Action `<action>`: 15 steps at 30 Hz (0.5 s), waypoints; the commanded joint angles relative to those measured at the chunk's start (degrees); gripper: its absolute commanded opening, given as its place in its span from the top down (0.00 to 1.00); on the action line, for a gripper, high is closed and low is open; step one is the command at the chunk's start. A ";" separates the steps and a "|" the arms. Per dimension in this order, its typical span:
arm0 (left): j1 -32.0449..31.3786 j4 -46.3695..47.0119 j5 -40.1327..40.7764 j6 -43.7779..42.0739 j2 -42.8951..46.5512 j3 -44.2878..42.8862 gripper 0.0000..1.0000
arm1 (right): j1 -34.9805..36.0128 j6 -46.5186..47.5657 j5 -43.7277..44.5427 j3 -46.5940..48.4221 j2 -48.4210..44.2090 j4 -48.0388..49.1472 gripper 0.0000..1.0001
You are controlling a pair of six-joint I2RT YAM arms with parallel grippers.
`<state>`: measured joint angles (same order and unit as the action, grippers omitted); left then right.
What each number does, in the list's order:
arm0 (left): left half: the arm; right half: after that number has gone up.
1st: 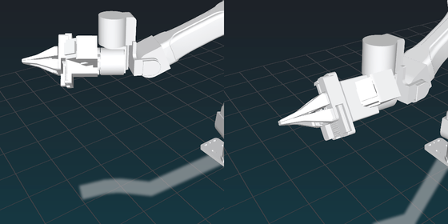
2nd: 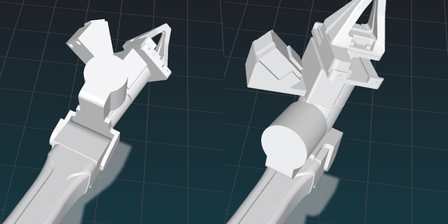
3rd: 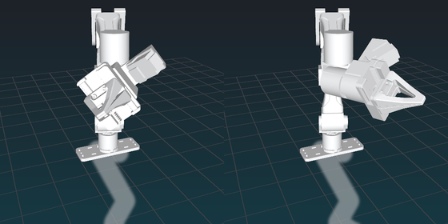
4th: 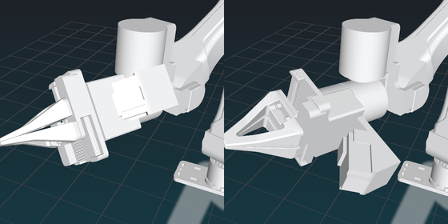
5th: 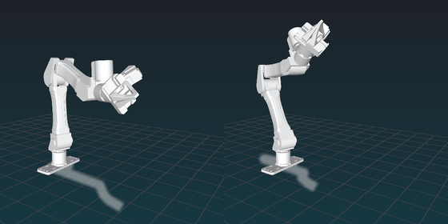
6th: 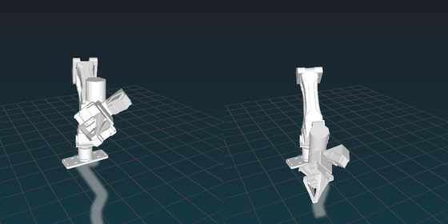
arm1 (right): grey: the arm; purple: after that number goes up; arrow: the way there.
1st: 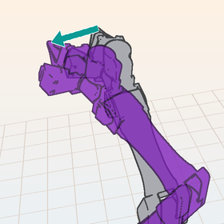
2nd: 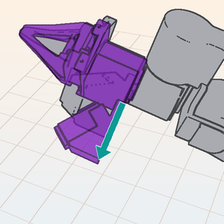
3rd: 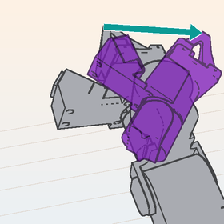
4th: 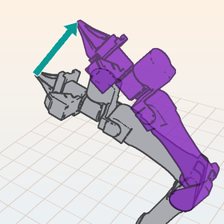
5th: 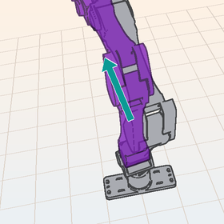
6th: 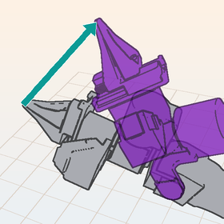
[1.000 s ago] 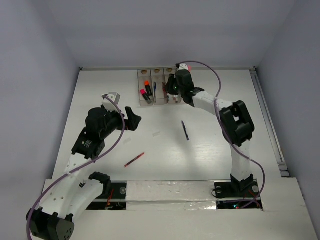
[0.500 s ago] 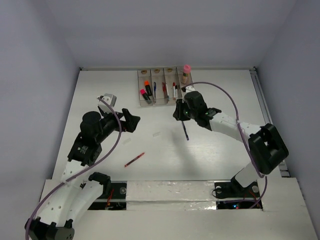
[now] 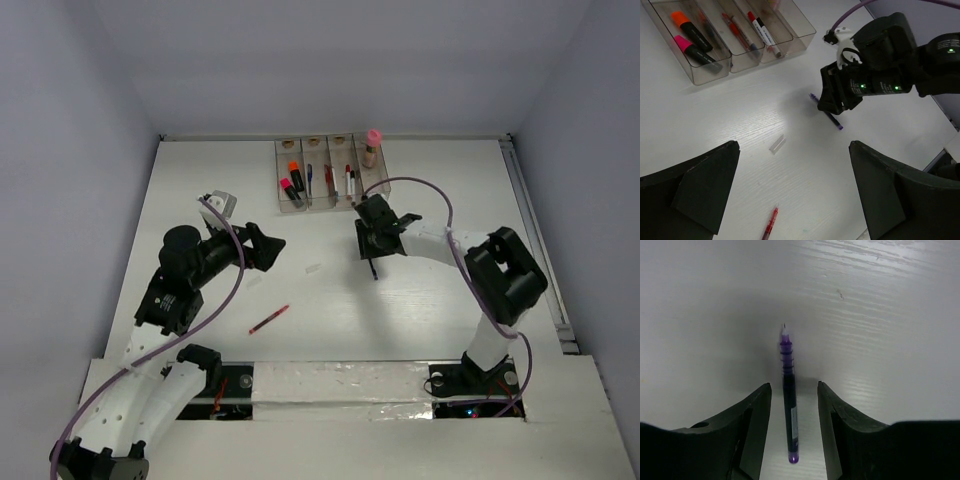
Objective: Sort the stationery into containers
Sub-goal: Pick up the pen from the center of the board.
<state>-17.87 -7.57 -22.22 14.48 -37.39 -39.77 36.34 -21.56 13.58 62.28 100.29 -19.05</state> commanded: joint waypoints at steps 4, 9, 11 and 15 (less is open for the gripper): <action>0.38 2.21 -1.86 0.11 0.38 0.04 0.11 | -0.82 2.49 1.88 7.85 8.15 -2.83 0.62; 0.38 2.56 -4.22 0.20 0.12 0.39 0.14 | -0.83 2.05 2.84 8.03 8.17 -3.27 1.00; 0.38 3.61 -6.86 0.37 -0.76 0.48 0.14 | -0.83 2.05 4.25 8.21 5.98 -3.80 1.00; 0.38 5.37 -12.14 1.25 -2.43 0.83 0.15 | -0.83 2.67 -0.72 7.24 -4.38 1.45 1.00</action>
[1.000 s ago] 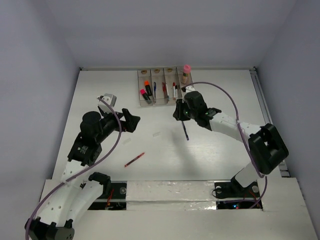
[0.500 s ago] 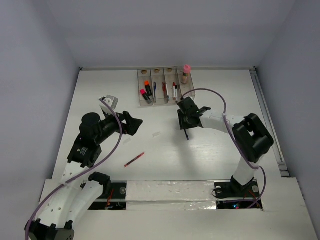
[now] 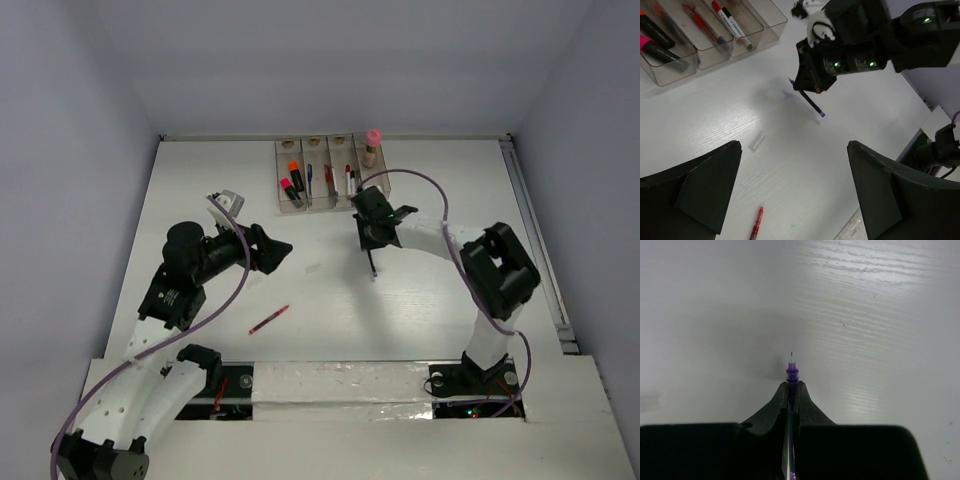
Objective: Sort the stationery into containers
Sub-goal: Pick up the pen from the center of the board, then close the pen cap on the pen.
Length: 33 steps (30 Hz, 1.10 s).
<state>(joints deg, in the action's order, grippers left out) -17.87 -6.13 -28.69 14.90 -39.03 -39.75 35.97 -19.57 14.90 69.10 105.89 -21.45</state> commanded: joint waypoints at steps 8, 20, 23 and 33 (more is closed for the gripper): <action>0.38 5.69 -8.31 1.89 -1.23 1.07 0.21 | 3.32 -14.95 -22.88 -7.13 -23.01 40.55 1.00; 0.38 7.10 -6.48 3.03 0.79 1.69 0.29 | 14.39 -21.20 -21.40 -2.04 -14.66 60.91 1.00; 0.38 6.22 -3.66 2.77 0.62 1.60 0.33 | 14.92 -23.23 -21.84 -3.44 -14.83 64.77 1.00; 0.38 5.16 -1.20 2.68 0.61 0.90 0.45 | 14.92 -26.04 -23.94 -6.43 -16.42 67.51 1.00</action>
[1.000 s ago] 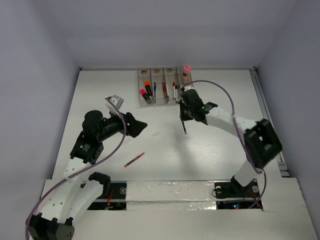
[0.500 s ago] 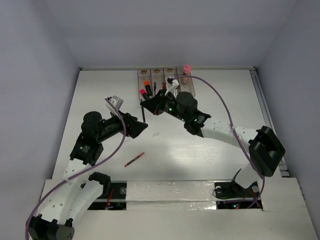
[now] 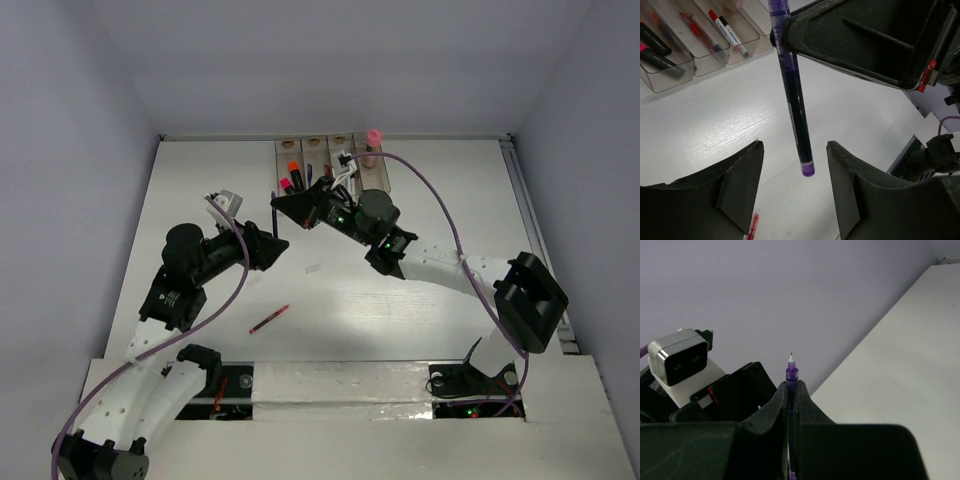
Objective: Sort the stationery into containers
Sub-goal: Close the pen cap on the pen.
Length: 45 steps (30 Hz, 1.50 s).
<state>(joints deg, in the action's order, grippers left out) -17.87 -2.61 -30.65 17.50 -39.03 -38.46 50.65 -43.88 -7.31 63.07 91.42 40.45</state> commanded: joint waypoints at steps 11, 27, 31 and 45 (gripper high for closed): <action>0.38 2.26 2.00 0.43 2.99 0.14 0.64 | 1.28 -4.72 -3.85 -1.02 0.34 8.16 1.00; 0.38 3.40 1.12 -0.36 3.96 -0.22 1.00 | 1.29 -6.48 -5.61 0.04 3.51 7.90 1.00; 0.38 2.70 2.79 -0.88 4.57 -0.48 1.00 | 1.29 -4.21 -4.56 -0.32 1.84 4.48 0.90; 0.91 -0.38 7.10 -1.76 6.07 -1.09 1.00 | -7.15 29.23 -8.61 1.09 -8.88 -32.65 0.62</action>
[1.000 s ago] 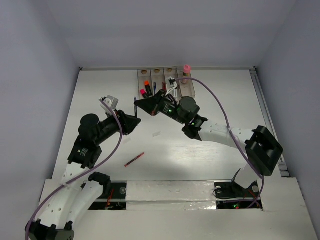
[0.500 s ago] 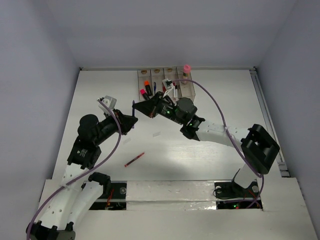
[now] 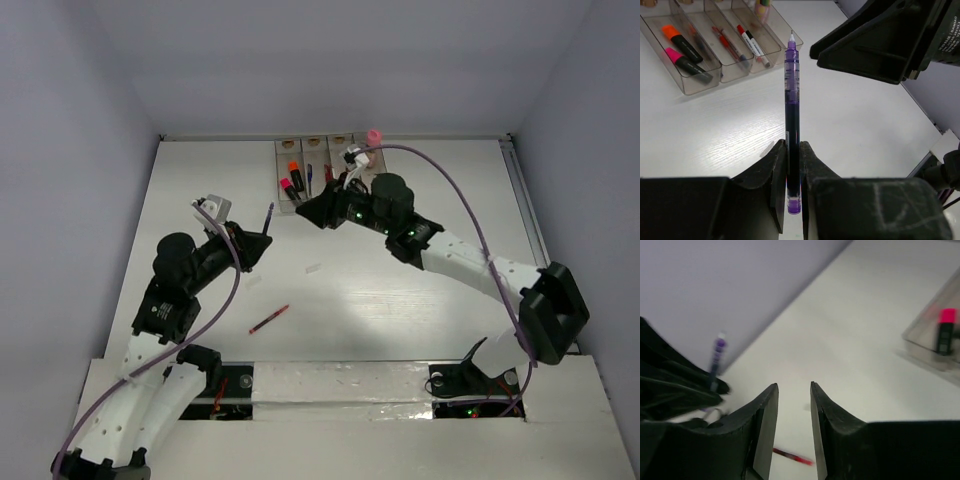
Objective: Sort the stationery into containers
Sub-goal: Close the pen cap on the pen.
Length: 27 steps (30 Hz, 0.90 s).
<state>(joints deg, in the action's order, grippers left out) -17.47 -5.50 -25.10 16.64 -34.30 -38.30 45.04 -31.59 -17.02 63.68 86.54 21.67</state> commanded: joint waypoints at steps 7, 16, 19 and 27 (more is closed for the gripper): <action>0.51 2.86 1.64 -1.00 1.61 -1.42 1.00 | -1.53 33.24 -1.52 -1.28 -1.56 -26.06 0.64; 0.51 2.77 1.20 -0.91 2.58 -1.33 1.00 | -2.06 46.00 -3.20 11.36 11.88 -40.82 0.51; 0.51 2.69 1.46 -0.91 3.19 -1.33 1.00 | -2.06 49.60 -1.72 15.94 18.03 -45.31 0.36; 0.51 2.42 3.04 -0.91 3.19 -1.69 1.00 | -2.06 51.19 -0.57 22.27 27.53 -49.35 0.32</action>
<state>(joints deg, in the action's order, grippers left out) -17.17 -5.43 -23.07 16.36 -31.59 -38.30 43.09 17.30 -19.27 81.91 112.64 -24.08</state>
